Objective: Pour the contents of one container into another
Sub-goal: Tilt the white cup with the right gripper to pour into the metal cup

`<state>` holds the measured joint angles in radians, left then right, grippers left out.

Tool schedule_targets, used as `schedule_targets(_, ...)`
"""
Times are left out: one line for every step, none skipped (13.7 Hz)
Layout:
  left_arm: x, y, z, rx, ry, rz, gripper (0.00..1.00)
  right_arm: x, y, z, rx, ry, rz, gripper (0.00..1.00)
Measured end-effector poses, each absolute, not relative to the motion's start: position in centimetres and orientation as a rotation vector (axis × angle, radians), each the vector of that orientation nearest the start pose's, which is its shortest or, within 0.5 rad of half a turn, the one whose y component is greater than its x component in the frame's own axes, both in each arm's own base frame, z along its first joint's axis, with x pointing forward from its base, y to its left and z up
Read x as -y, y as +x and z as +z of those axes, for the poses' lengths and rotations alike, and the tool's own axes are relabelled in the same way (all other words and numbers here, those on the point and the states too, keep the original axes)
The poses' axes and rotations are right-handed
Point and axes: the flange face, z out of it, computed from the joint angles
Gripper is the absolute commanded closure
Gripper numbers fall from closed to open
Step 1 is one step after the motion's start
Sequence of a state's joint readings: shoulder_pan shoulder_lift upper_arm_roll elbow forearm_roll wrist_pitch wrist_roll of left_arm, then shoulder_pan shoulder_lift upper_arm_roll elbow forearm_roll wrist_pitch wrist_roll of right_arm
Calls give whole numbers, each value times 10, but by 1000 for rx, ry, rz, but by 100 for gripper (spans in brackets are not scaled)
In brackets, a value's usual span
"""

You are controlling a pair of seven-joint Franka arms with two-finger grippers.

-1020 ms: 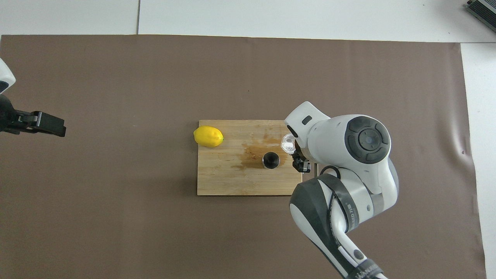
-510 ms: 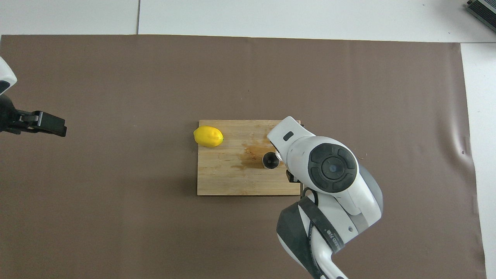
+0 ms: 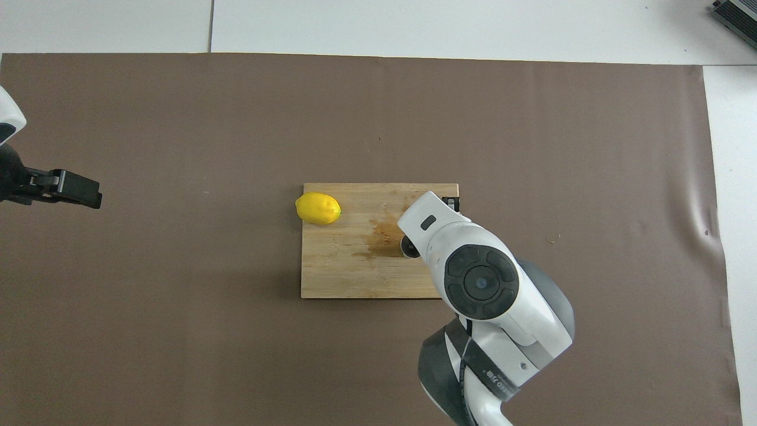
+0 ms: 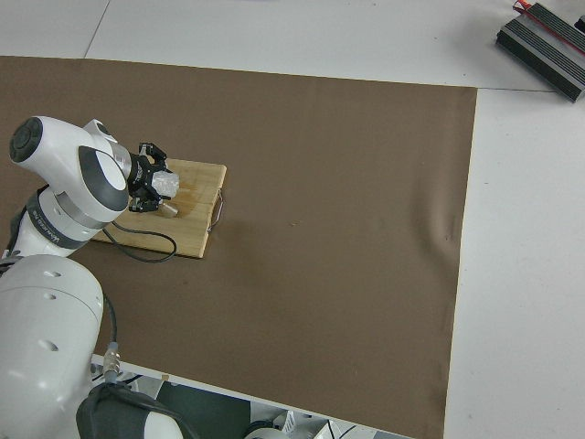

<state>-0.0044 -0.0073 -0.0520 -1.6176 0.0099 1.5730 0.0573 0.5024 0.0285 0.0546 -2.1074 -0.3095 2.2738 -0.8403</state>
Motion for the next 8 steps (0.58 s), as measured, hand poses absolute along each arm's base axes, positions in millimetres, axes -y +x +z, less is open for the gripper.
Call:
schedule_targets(30, 550, 607, -178, -3126, 58, 0, -291, 479, 417, -2042, 2005, 142, 100)
schedule_targets(30, 550, 607, -178, -3126, 58, 0, -290, 478, 417, -2042, 1986, 141, 100)
schedule_targets(30, 550, 607, -178, -3126, 58, 0, -289, 478, 417, -2043, 1968, 138, 100)
schedule_targets(30, 550, 607, -178, -3126, 58, 0, -290, 478, 417, -2044, 1949, 136, 100)
schedule_targets(30, 550, 607, -178, -3126, 58, 0, -292, 477, 417, -2045, 1932, 137, 100)
schedule_targets(30, 550, 607, -178, -3126, 58, 0, -295, 475, 417, -2042, 1922, 138, 100)
schedule_targets(30, 550, 607, -178, -3126, 58, 0, -297, 473, 417, -2036, 1912, 139, 100)
schedule_targets(30, 550, 607, -178, -3126, 58, 0, -301, 470, 417, -2028, 1900, 142, 100)
